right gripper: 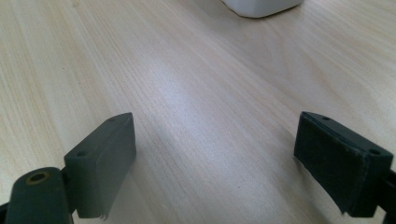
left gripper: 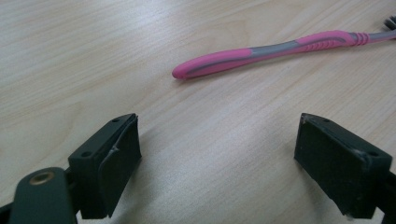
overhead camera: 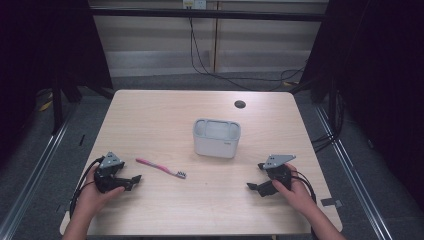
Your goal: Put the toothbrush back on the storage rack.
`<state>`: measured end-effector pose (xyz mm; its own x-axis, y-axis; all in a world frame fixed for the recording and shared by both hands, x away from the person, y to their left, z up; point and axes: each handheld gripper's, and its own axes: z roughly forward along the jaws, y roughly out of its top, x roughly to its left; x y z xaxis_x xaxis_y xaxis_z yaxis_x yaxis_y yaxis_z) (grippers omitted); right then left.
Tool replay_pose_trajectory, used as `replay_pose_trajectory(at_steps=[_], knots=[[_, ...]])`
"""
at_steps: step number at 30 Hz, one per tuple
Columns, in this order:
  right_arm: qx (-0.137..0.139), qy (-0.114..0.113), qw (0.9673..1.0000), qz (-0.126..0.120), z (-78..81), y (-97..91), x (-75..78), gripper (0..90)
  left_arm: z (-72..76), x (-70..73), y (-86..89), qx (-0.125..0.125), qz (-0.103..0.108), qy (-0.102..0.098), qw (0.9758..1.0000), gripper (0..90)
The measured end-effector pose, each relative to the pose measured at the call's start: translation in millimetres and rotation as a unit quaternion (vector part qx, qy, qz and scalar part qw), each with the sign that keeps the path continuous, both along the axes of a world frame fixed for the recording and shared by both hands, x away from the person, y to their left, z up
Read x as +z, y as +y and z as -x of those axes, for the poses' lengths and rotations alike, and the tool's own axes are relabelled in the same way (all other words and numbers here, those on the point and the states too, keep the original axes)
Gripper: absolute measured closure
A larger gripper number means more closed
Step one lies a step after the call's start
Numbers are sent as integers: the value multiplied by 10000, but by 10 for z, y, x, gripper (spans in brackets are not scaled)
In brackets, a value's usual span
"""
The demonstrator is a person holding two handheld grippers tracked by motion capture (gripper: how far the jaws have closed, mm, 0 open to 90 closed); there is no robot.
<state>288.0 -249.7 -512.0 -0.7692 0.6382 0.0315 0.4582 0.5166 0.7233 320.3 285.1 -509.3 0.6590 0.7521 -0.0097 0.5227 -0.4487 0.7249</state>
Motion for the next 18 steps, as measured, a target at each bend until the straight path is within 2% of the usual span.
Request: replay_pose_trajectory(at_steps=[5,7,8,10,11,12,13,14,16,18], knots=[[0,1,10000,-1,0,0,0,123,12,2,-3,47,20,34,10000,138],[0,2,10000,-1,0,0,0,123,-1,44,4,12,-143,149,9998,172],[0,1,10000,-1,0,0,0,123,-13,99,-9,-87,-316,398,9987,182],[0,2,10000,-1,0,0,0,123,-18,119,-25,-138,-380,476,9980,219],[0,2,10000,-2,0,0,0,123,-24,150,-43,-233,-487,581,9968,219],[0,2,10000,-1,0,0,0,123,-27,168,-72,-338,-592,574,9960,249],[1,1,10000,-2,-1,0,0,123,-31,216,-148,-608,-893,604,9923,252],[1,2,10000,-1,0,0,0,123,-31,216,-148,-608,-893,604,9923,256],[1,2,10000,-1,0,0,0,123,-47,264,-226,-875,-1192,622,9871,258],[1,1,10000,-2,-1,0,0,123,-69,306,-303,-1122,-1399,590,9820,261]])
